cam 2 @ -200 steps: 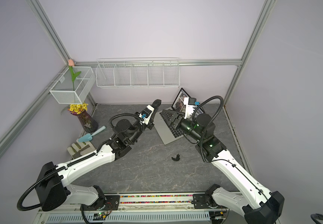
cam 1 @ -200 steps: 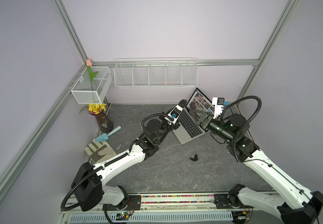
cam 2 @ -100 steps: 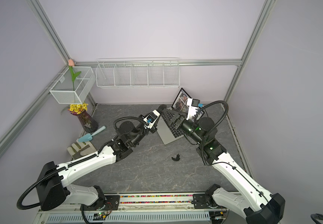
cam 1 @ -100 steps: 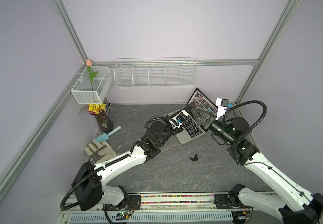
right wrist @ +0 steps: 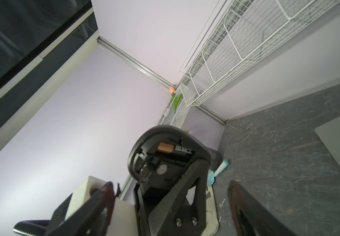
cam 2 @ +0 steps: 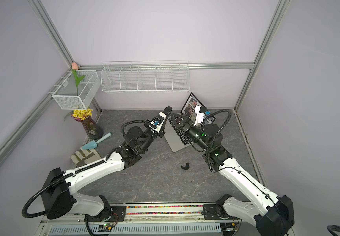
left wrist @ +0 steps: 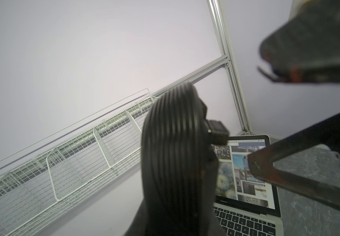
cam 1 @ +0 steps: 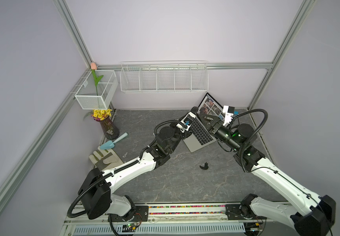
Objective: Insert the wireless mouse receiver into the laptop
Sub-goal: Take out the USB plug from the mouse.
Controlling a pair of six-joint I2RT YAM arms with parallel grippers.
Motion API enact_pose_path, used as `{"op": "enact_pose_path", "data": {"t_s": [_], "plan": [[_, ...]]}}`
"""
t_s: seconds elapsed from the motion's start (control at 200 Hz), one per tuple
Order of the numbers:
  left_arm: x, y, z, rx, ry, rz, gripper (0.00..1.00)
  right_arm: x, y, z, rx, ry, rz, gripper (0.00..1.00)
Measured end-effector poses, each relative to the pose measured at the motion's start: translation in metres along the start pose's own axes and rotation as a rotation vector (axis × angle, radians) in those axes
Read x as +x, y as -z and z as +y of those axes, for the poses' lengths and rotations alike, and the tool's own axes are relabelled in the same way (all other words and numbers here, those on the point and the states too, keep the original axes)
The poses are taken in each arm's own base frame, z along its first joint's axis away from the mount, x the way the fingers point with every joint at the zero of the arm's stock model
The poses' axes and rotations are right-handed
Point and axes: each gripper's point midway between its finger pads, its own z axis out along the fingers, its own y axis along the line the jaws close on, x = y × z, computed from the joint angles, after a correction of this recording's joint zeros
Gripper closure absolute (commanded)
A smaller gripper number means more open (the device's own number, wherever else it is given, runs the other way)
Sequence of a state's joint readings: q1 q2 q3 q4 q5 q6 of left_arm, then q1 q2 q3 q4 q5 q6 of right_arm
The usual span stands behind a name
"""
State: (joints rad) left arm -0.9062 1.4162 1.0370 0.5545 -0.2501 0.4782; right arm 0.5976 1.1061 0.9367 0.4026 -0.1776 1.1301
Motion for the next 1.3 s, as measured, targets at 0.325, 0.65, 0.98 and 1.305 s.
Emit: {"op": "enact_pose_path", "data": {"t_s": [0.325,0.65,0.98,1.305], "plan": [[0.006,-0.008,-0.002,-0.011,0.018,0.022,1.00,0.005,-0.021,-0.002,-0.075,-0.220,0.029,0.47],[0.007,-0.009,-0.006,-0.010,0.015,0.022,1.00,-0.004,-0.017,0.009,-0.142,-0.258,-0.017,0.55],[-0.001,-0.009,-0.001,-0.037,0.042,-0.009,1.00,-0.011,-0.014,0.021,-0.200,-0.285,-0.042,0.65],[-0.002,-0.010,-0.002,-0.045,0.047,-0.019,1.00,-0.013,-0.015,0.022,-0.211,-0.303,-0.047,0.66]]}}
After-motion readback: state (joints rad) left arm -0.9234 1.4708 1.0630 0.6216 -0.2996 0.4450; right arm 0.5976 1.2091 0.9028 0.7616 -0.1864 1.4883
